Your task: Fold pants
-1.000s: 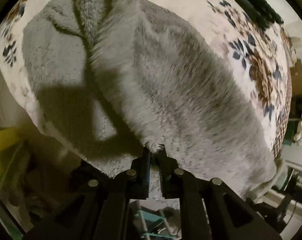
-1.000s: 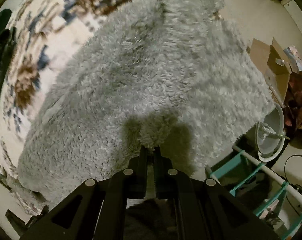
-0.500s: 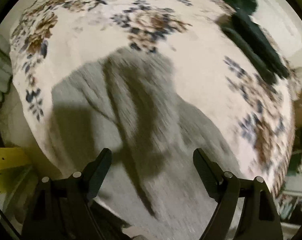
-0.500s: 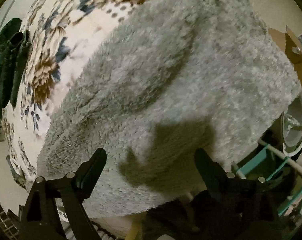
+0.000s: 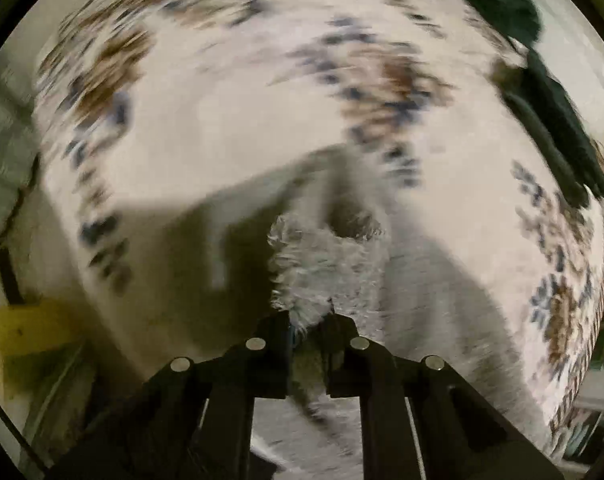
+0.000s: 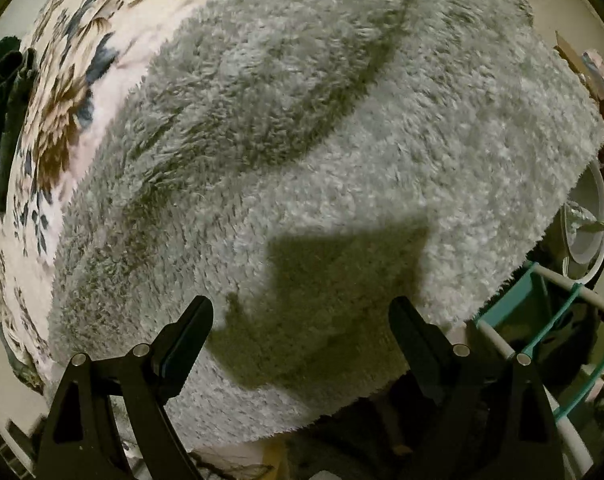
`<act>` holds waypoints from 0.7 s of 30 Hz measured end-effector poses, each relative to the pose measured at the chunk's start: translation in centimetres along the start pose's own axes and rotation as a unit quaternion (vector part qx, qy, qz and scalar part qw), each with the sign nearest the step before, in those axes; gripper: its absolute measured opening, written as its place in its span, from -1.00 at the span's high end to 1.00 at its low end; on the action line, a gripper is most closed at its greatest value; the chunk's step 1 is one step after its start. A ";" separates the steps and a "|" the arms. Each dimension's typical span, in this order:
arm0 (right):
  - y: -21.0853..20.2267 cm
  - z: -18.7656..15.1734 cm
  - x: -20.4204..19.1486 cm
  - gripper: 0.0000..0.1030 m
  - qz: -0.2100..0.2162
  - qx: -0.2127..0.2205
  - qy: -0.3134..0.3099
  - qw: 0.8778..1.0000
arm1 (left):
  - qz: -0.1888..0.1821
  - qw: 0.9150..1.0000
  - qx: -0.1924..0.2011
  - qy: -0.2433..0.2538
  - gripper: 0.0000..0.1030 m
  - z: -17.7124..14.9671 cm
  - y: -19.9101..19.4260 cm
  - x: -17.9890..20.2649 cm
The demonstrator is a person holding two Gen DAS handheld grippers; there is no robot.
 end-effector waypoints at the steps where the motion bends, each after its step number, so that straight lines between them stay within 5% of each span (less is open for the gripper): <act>1: -0.1 -0.2 0.1 -0.77 0.001 0.002 0.004 1.000 | 0.002 1.000 -0.006 -0.020 0.84 -0.4 0.0 -1.7; 5: -0.7 -0.5 2.5 -0.78 0.015 0.017 0.019 1.000 | -0.005 0.995 -0.043 -0.085 0.76 -2.2 1.0 -6.6; 11: -1.3 0.5 4.9 -0.78 0.037 0.041 0.070 0.996 | -0.048 0.993 -0.042 -0.103 0.52 -2.8 1.6 -6.0; 16: 0.6 1.5 7.5 -0.68 0.050 0.012 0.126 0.991 | -0.047 0.993 -0.034 -0.102 0.55 -2.5 3.0 -5.1; 17: 0.9 1.6 8.0 -0.28 0.055 0.012 0.137 0.989 | -0.046 0.994 -0.028 -0.099 0.75 -2.4 2.9 -5.0; 18: 1.1 1.7 8.3 0.39 0.056 0.012 0.139 0.989 | -0.043 0.994 -0.024 -0.093 0.86 -2.3 2.8 -4.7; 19: 1.1 1.7 8.5 0.65 0.047 0.011 0.138 0.989 | -0.042 0.995 -0.016 -0.085 0.88 -2.2 2.4 -4.6; 21: 0.5 1.5 9.0 0.85 0.045 0.023 0.138 0.989 | -0.039 0.996 -0.005 -0.074 0.89 -2.2 1.4 -4.6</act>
Point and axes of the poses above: each gripper's, at about its wrist camera, not at the fingertips, and y roughly the way its jaws point, x to its right, z to its top, the point moved 4 cm from there along y, roughly the way its jaws point, and after that the axes turned 10 degrees about -z, right-handed, at the moved point
